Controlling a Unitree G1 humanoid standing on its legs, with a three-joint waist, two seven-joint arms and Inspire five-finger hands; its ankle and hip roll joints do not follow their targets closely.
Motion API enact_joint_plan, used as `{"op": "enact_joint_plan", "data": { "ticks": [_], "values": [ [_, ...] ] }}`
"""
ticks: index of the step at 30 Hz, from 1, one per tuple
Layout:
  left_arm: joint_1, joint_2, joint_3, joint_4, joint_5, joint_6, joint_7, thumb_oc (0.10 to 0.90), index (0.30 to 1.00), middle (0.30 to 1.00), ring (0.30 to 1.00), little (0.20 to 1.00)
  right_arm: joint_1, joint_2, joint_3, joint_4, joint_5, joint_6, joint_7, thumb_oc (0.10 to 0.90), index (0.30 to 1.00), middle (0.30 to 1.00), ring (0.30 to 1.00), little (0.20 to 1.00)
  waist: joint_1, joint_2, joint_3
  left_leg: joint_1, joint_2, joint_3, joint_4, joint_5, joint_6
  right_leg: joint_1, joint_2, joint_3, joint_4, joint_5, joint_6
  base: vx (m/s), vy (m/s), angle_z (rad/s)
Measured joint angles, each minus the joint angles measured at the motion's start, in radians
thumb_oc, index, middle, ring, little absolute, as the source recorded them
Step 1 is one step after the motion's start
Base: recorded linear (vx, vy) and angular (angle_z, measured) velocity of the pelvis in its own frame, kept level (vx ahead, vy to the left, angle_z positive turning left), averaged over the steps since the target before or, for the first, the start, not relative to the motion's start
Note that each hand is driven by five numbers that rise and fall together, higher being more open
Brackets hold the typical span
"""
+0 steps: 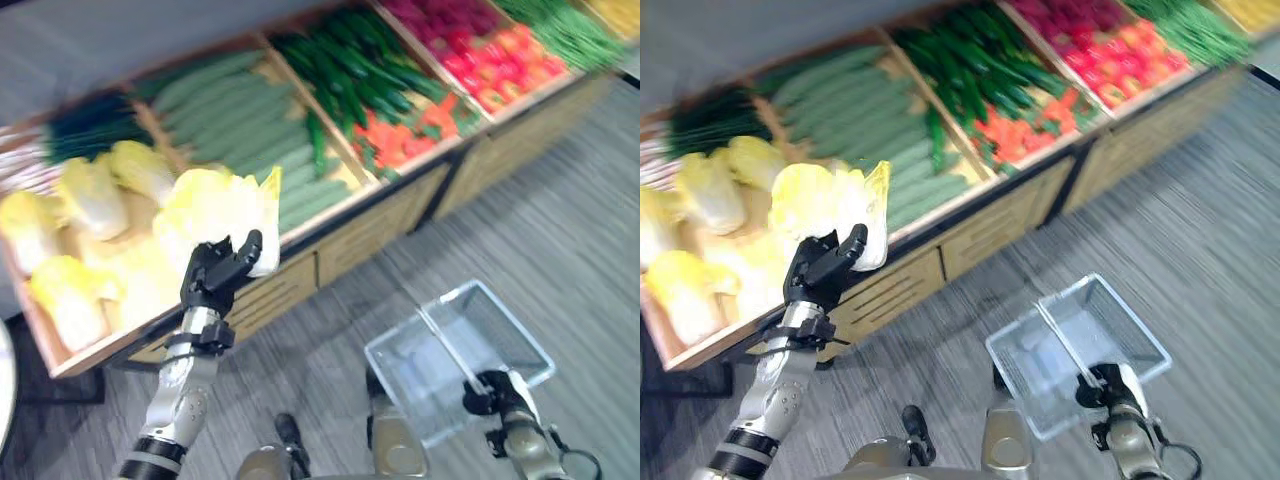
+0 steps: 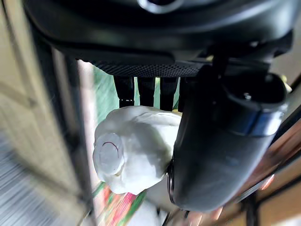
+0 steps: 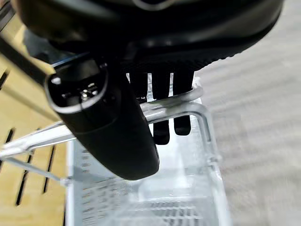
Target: Get the vegetables into the basket
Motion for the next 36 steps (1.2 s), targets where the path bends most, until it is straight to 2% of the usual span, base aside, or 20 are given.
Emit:
{"op": "enact_joint_plan", "data": {
  "ticks": [1, 2, 4, 5, 6, 7, 10, 12, 16, 17, 20, 21, 22, 23, 25, 28, 29, 31, 32, 36],
  "values": [
    [-0.008, -0.003, -0.003, -0.001, 0.003, 0.0, -0.001, 0.4, 0.3, 0.3, 0.3, 0.3, -0.002, -0.003, -0.005, 0.004, 0.001, 0.003, -0.006, 0.4, 0.3, 0.3, 0.3, 0.3, 0.004, 0.011, 0.007, -0.009, 0.015, 0.021, -0.002, 0.005, 0.005, -0.035, -0.008, -0.045, 0.08, -0.007, -0.003, -0.19, 0.162, -1.92],
    [0.012, -0.003, -0.002, -0.006, 0.009, 0.009, 0.0, 0.4, 0.3, 0.3, 0.3, 0.3, -0.009, -0.023, -0.011, 0.043, 0.0, 0.021, -0.007, 0.4, 0.3, 0.3, 0.3, 0.3, 0.035, 0.032, 0.025, 0.019, 0.054, 0.112, -0.025, 0.013, 0.012, -0.059, -0.097, -0.195, 0.337, -0.047, 0.008, -0.06, 0.024, -1.43],
    [0.045, -0.009, 0.003, -0.008, 0.009, 0.012, 0.003, 0.4, 0.3, 0.3, 0.3, 0.3, 0.033, -0.034, -0.011, 0.041, 0.004, 0.024, -0.011, 0.4, 0.3, 0.3, 0.3, 0.3, 0.035, 0.028, 0.021, 0.049, 0.066, 0.146, -0.024, 0.004, -0.005, 0.025, -0.137, -0.206, 0.405, -0.092, 0.034, -0.02, -0.038, -1.08],
    [0.071, -0.017, 0.035, -0.036, 0.008, 0.011, 0.005, 0.4, 0.3, 0.3, 0.3, 0.3, 0.052, -0.032, 0.001, 0.037, 0.007, 0.026, -0.005, 0.4, 0.3, 0.3, 0.3, 0.3, 0.062, 0.018, 0.018, 0.068, 0.076, 0.207, -0.036, 0.02, -0.026, 0.051, -0.143, -0.241, 0.497, -0.145, 0.042, 0.04, -0.081, -0.85],
    [0.072, -0.011, 0.044, -0.039, 0.008, 0.011, 0.006, 0.4, 0.3, 0.3, 0.3, 0.3, 0.058, -0.028, 0.001, 0.032, 0.01, 0.025, -0.002, 0.4, 0.3, 0.3, 0.3, 0.3, 0.065, 0.01, 0.017, 0.068, 0.075, 0.21, -0.034, 0.023, -0.035, 0.081, -0.113, -0.222, 0.431, -0.167, 0.047, 0.09, -0.241, -1.03],
    [0.071, -0.004, 0.046, -0.036, 0.009, 0.016, 0.005, 0.4, 0.3, 0.3, 0.3, 0.3, 0.049, -0.035, -0.001, 0.04, 0.021, 0.037, -0.002, 0.4, 0.3, 0.3, 0.3, 0.3, 0.031, 0.024, 0.013, 0.07, 0.076, 0.211, -0.037, 0.043, -0.063, 0.149, -0.047, -0.187, 0.275, -0.172, -0.008, 0.06, -0.191, -0.64],
    [0.047, -0.03, 0.034, -0.034, 0.009, 0.014, -0.002, 0.4, 0.3, 0.3, 0.3, 0.3, 0.068, -0.032, -0.003, 0.042, 0.033, 0.037, -0.003, 0.4, 0.3, 0.3, 0.3, 0.3, 0.005, 0.027, 0.011, 0.08, 0.098, 0.187, -0.005, 0.039, -0.074, 0.126, -0.055, -0.177, 0.328, -0.191, -0.02, 0.07, -0.189, -0.3],
    [0.039, -0.031, 0.031, -0.037, 0.008, 0.014, -0.007, 0.4, 0.3, 0.3, 0.3, 0.3, 0.082, -0.029, 0.001, 0.061, 0.038, 0.042, -0.006, 0.4, 0.3, 0.3, 0.3, 0.3, -0.016, 0.031, 0.009, 0.077, 0.128, 0.185, 0.042, 0.039, -0.074, 0.147, -0.018, -0.156, 0.264, -0.184, -0.03, 0.13, -0.27, -0.45],
    [0.027, -0.034, 0.025, -0.037, 0.006, 0.014, -0.01, 0.4, 0.3, 0.3, 0.3, 0.3, 0.101, -0.029, 0.007, 0.057, 0.039, 0.039, -0.005, 0.4, 0.3, 0.3, 0.3, 0.3, -0.022, 0.031, 0.009, 0.071, 0.173, 0.186, 0.115, 0.04, -0.075, 0.146, 0.009, -0.132, 0.27, -0.197, -0.044, 0.16, -0.267, -0.29],
    [0.024, -0.03, 0.025, -0.033, 0.004, 0.014, -0.011, 0.4, 0.3, 0.3, 0.3, 0.3, 0.102, -0.024, 0.011, 0.058, 0.039, 0.036, -0.004, 0.4, 0.3, 0.3, 0.3, 0.3, -0.013, 0.03, 0.01, 0.06, 0.219, 0.174, 0.207, 0.046, -0.105, 0.147, 0.034, -0.114, 0.275, -0.227, -0.047, 0.19, -0.252, -0.43],
    [0.03, -0.025, 0.023, -0.029, 0.004, 0.013, -0.011, 0.4, 0.3, 0.3, 0.3, 0.3, 0.103, -0.021, 0.022, 0.06, 0.039, 0.03, -0.003, 0.4, 0.3, 0.3, 0.3, 0.3, 0.023, 0.032, 0.003, 0.022, 0.307, 0.07, 0.378, 0.073, -0.177, 0.178, 0.089, -0.063, 0.24, -0.206, -0.101, 0.03, -0.004, -0.6],
    [0.033, -0.025, 0.022, -0.032, 0.004, 0.013, -0.012, 0.4, 0.3, 0.3, 0.3, 0.3, 0.091, -0.036, 0.052, 0.06, 0.037, 0.03, -0.004, 0.4, 0.3, 0.3, 0.3, 0.3, 0.039, 0.034, 0.001, -0.008, 0.309, -0.031, 0.43, 0.07, -0.196, 0.181, 0.11, -0.038, 0.228, -0.196, -0.114, -0.05, 0.078, -0.89],
    [0.03, -0.028, 0.014, -0.035, 0.005, 0.011, -0.012, 0.4, 0.3, 0.3, 0.3, 0.3, 0.072, -0.06, 0.085, 0.047, 0.037, 0.03, -0.004, 0.4, 0.3, 0.3, 0.3, 0.3, 0.052, 0.029, 0.001, -0.044, 0.237, -0.221, 0.41, 0.007, -0.235, 0.174, 0.122, -0.001, 0.207, -0.179, -0.113, 0.05, 0.021, -1.12],
    [0.019, -0.032, -0.011, -0.04, 0.006, 0.011, -0.014, 0.4, 0.3, 0.3, 0.3, 0.3, 0.054, -0.081, 0.086, 0.031, 0.037, 0.026, -0.005, 0.4, 0.3, 0.3, 0.3, 0.3, 0.065, 0.035, -0.003, -0.059, 0.143, -0.37, 0.291, -0.031, -0.232, 0.158, 0.126, 0.024, 0.185, -0.158, -0.11, 0.13, 0.082, -0.87],
    [0.012, -0.04, -0.048, -0.04, 0.008, 0.011, -0.019, 0.4, 0.3, 0.3, 0.3, 0.3, 0.014, -0.085, 0.086, 0.04, 0.038, 0.021, -0.007, 0.4, 0.3, 0.3, 0.3, 0.3, 0.043, 0.033, -0.003, -0.107, 0.121, -0.433, 0.216, -0.034, -0.198, 0.176, 0.162, 0.06, 0.152, -0.163, -0.101, 0.15, 0.13, -0.45],
    [0.016, -0.036, -0.068, -0.034, 0.008, 0.011, -0.032, 0.4, 0.3, 0.3, 0.3, 0.3, -0.026, -0.088, 0.091, 0.027, 0.037, 0.007, -0.011, 0.4, 0.3, 0.3, 0.3, 0.3, 0.101, 0.033, -0.008, -0.114, 0.103, -0.623, 0.017, 0.009, -0.176, 0.169, 0.212, 0.153, 0.112, -0.13, -0.083, 0.1, 0.147, -1.11],
    [0.017, -0.032, -0.07, -0.034, 0.009, 0.011, -0.033, 0.4, 0.3, 0.3, 0.3, 0.3, -0.034, -0.093, 0.092, 0.024, 0.038, -0.001, -0.011, 0.4, 0.3, 0.3, 0.3, 0.3, 0.114, 0.033, -0.008, -0.122, 0.099, -0.646, 0.016, 0.02, -0.18, 0.16, 0.215, 0.165, 0.119, -0.123, -0.094, 0.11, 0.227, -0.8],
    [0.018, -0.031, -0.074, -0.031, 0.005, 0.013, -0.041, 0.4, 0.3, 0.3, 0.3, 0.3, -0.04, -0.102, 0.097, 0.025, 0.037, -0.012, -0.01, 0.4, 0.3, 0.3, 0.3, 0.3, 0.088, 0.043, -0.012, -0.15, 0.088, -0.589, 0.087, 0.04, -0.134, 0.169, 0.212, 0.168, 0.123, -0.128, -0.095, 0.11, 0.328, -0.3],
    [0.016, -0.03, -0.086, -0.031, 0.005, 0.013, -0.047, 0.4, 0.3, 0.3, 0.3, 0.3, -0.027, -0.116, 0.104, 0.027, 0.036, -0.012, -0.01, 0.4, 0.3, 0.3, 0.3, 0.3, 0.08, 0.053, -0.018, -0.125, 0.084, -0.534, 0.068, 0.033, -0.103, 0.154, 0.205, 0.178, 0.148, -0.147, -0.086, 0.06, 0.223, -0.15],
    [0.014, -0.002, -0.093, -0.033, 0.004, 0.013, -0.061, 0.4, 0.3, 0.3, 0.3, 0.3, -0.05, -0.137, 0.108, 0.054, 0.035, -0.006, -0.009, 0.4, 0.3, 0.3, 0.3, 0.3, 0.087, 0.053, -0.02, -0.087, 0.019, -0.443, 0.001, 0.099, -0.076, 0.127, 0.128, 0.232, 0.174, -0.15, -0.04, 0.07, 0.163, -0.38]
  ]
}}
